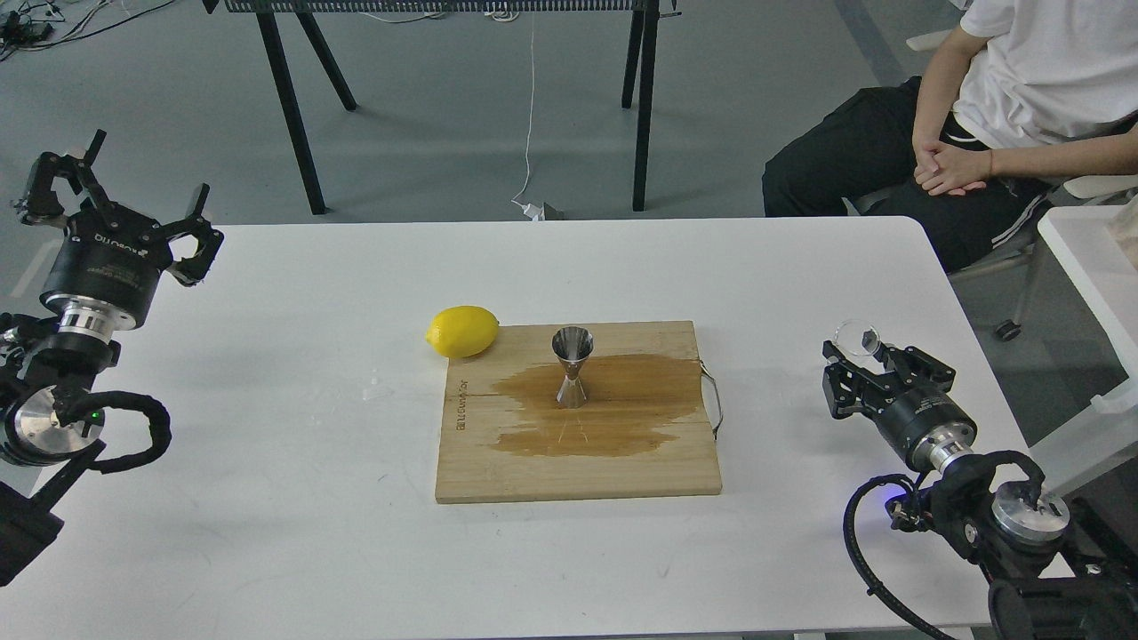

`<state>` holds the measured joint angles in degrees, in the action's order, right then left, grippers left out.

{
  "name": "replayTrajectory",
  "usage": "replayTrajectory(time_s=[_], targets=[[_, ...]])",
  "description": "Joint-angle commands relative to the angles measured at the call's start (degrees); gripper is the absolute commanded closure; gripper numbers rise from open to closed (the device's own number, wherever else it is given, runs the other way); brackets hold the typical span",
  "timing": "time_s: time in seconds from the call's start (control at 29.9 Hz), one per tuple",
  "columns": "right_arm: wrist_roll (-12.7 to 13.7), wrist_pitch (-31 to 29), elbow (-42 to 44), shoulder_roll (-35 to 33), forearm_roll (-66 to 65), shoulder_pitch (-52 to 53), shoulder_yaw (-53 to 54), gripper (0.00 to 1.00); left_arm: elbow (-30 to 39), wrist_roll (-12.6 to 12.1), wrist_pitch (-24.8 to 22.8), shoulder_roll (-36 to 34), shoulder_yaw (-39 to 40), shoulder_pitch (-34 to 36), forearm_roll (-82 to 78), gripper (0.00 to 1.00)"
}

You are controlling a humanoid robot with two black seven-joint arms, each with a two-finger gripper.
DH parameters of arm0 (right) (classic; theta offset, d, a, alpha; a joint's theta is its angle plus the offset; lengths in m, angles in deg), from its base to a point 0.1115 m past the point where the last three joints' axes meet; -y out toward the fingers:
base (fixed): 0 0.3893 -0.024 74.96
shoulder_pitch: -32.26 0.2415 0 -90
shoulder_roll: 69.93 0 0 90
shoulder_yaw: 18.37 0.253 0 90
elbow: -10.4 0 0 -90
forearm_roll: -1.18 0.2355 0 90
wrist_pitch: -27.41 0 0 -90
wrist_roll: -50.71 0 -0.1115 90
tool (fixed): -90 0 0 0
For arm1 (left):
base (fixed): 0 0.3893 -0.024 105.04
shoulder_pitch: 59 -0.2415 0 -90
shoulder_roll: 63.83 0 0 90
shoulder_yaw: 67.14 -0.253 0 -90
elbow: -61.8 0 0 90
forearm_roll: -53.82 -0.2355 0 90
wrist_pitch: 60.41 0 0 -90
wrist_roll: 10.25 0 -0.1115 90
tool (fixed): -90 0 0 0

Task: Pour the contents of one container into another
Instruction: 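Set the clear cup down on the table and open the right gripper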

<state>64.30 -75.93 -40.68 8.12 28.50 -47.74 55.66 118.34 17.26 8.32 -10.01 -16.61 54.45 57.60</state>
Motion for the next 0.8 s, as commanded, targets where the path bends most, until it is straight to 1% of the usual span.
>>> replayTrajectory(time_s=[0.0,0.1,0.27,0.47,0.6,0.67,0.77], targets=[[0.7,-3.4,2.8,1.4,0.0,0.1,-0.2,0.7,0.0,0.0,0.0,0.0,-0.1,-0.1,0.0,0.0],[0.7,-4.6,4.2,1.7,0.0,0.0,-0.7,0.7,0.0,0.0,0.0,0.0,0.0,-0.1,0.0,0.0],[0.7,-4.8,7.0,3.0,-0.1,0.3,-1.1,0.68,0.0,0.0,0.0,0.0,-0.1,-0.2,0.0,0.0],[0.7,-4.6,7.3,3.0,-0.3,0.8,-1.5,0.67,0.1,0.1,0.0,-0.1,0.0,-0.3,0.0,0.0],[0.5,-3.9,7.3,3.0,-0.3,1.1,-1.8,0.64,0.1,0.0,0.0,0.0,-0.1,-0.3,0.0,0.0],[0.2,-3.5,7.3,3.1,-0.3,1.2,-1.9,0.6,0.1,0.0,0.0,0.0,0.0,-0.3,0.0,0.0],[0.0,-0.6,7.2,3.2,-0.3,1.3,-1.9,0.56,0.1,0.1,0.0,0.1,-0.1,-0.3,0.0,0.0]])
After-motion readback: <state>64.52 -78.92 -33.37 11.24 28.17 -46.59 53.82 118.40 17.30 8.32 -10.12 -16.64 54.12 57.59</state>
